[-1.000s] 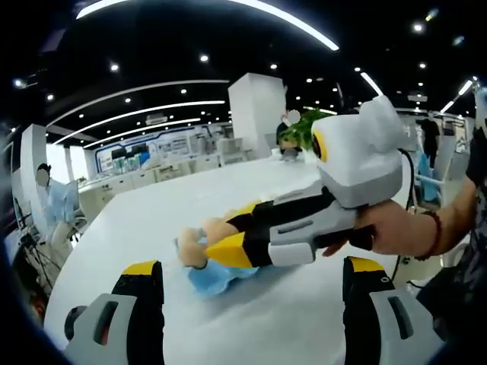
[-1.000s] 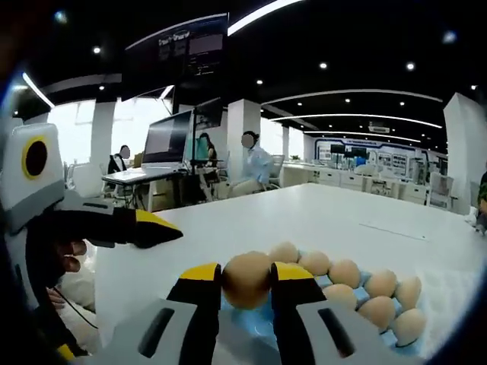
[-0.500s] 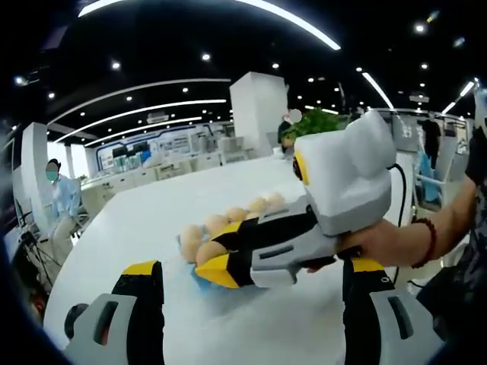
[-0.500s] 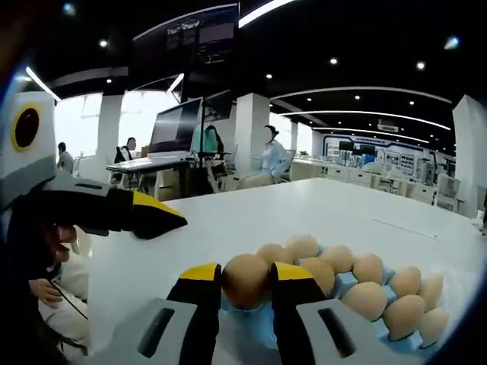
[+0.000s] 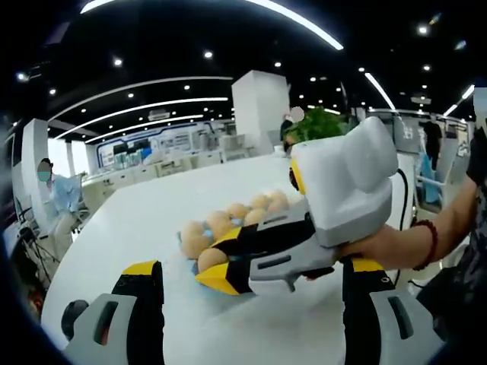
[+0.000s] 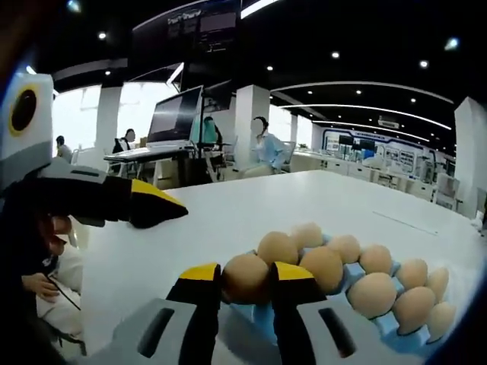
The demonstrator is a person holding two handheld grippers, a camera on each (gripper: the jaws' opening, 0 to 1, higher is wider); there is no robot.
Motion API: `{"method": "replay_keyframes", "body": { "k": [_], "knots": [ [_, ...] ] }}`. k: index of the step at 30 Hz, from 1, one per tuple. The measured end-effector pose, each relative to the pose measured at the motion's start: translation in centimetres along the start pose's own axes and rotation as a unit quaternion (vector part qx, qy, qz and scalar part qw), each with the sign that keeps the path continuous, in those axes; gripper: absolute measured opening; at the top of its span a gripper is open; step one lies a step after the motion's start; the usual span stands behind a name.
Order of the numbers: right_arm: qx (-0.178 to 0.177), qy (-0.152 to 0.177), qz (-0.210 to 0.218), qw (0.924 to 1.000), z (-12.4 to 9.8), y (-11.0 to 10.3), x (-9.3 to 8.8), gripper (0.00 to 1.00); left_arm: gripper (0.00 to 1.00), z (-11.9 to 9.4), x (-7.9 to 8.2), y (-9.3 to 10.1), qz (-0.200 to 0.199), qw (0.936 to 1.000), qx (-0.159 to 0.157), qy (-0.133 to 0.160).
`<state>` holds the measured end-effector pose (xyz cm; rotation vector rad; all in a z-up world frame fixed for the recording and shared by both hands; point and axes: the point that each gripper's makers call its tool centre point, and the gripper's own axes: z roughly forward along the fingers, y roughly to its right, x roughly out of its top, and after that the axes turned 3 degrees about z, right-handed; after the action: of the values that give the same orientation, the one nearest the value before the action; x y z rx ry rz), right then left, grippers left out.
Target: Place the egg into an empty slot of the egg tray after lifting it from the table, then release the egg inside the slot.
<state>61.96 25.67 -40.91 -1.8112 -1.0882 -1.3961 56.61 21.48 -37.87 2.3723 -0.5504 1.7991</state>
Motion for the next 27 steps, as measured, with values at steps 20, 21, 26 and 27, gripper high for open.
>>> {"method": "replay_keyframes", "body": {
  "k": [20, 21, 26, 27],
  "knots": [
    [0.010, 0.031, 0.011, 0.9994, -1.2, 0.6, 1.1, 0.37, 1.00, 0.2, 0.3, 0.4, 0.004, 1.0000, -0.004, -0.002],
    [0.009, 0.034, 0.011, 0.9993, -1.3, 0.7, 1.3, 0.38, 1.00, 0.3, 0.4, 0.4, 0.004, 1.0000, -0.004, -0.001],
    [-0.004, 0.049, 0.013, 0.9987, -2.1, 1.5, 2.2, 0.45, 1.00, 0.4, 0.4, 0.5, 0.004, 1.0000, -0.006, -0.001],
    [-0.006, 0.052, 0.014, 0.9985, -2.3, 1.7, 2.4, 0.47, 1.00, 0.5, 0.5, 0.6, 0.005, 1.0000, -0.008, 0.000]
  ]
}}
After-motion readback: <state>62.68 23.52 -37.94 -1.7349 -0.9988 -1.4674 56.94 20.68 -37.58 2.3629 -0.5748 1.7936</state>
